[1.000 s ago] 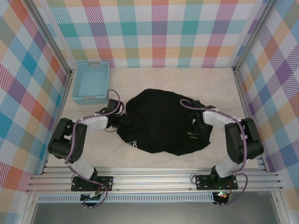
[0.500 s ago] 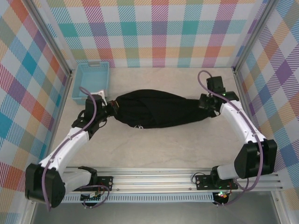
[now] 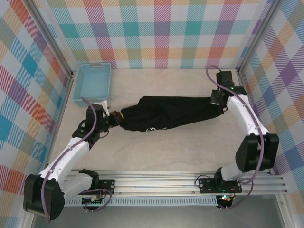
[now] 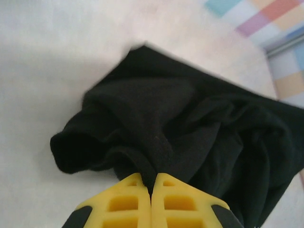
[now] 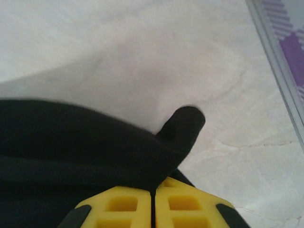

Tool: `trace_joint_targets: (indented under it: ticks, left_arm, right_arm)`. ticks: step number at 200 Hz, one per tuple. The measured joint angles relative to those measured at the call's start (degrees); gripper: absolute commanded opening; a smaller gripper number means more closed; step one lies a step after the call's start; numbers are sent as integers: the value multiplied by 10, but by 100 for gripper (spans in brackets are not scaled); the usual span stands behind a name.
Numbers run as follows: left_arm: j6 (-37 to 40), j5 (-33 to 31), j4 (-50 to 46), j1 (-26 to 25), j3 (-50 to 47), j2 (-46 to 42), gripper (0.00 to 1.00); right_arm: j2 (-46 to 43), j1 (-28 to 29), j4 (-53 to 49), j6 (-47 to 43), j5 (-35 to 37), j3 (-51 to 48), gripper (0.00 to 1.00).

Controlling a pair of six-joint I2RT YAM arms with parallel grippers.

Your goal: Fold the inside-out t-shirt

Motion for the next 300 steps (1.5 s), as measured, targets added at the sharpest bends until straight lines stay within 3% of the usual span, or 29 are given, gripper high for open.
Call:
trace_joint_targets:
  ticks: [15,30,89,119,128,146,173,194,234,274,300]
  left_arm:
    - [0,10,-9,-5,-22,1,0]
    - [0,18,-10,-7,-31,10,0]
    - [0,26,-4,-9,-38,37,0]
    - [2,26,-4,-9,-38,37,0]
    - [2,25,-4,-9,-38,37,0]
    - [3,23,-4,-9,-38,37,0]
    - [5,-2,-7,-10,-39,36,0]
    - [7,-27,-14,-10,-39,42,6]
    - [28,-61,-26,-19,-39,59,45]
    - [78,-86,2,-115,-27,47,59]
    - [128,-89,32,-175,15,89,67]
  right_arm:
    - [10,10,12,-6,-1,-24,40]
    - [4,63,36,-13,-21,-54,53]
    - [50,315,145,-56,-173,-71,72]
    - [99,354,163,-78,-204,-64,75]
    - [119,356,163,-82,-200,-51,71]
    - [154,356,165,-92,-177,-23,44]
    - [166,342,169,-101,-180,-13,14]
    - [141,317,179,-96,-220,-28,0]
    - [38,258,204,-57,-349,-92,0]
    - [17,236,217,-17,-442,-101,0]
    - [17,226,217,-4,-478,-107,0]
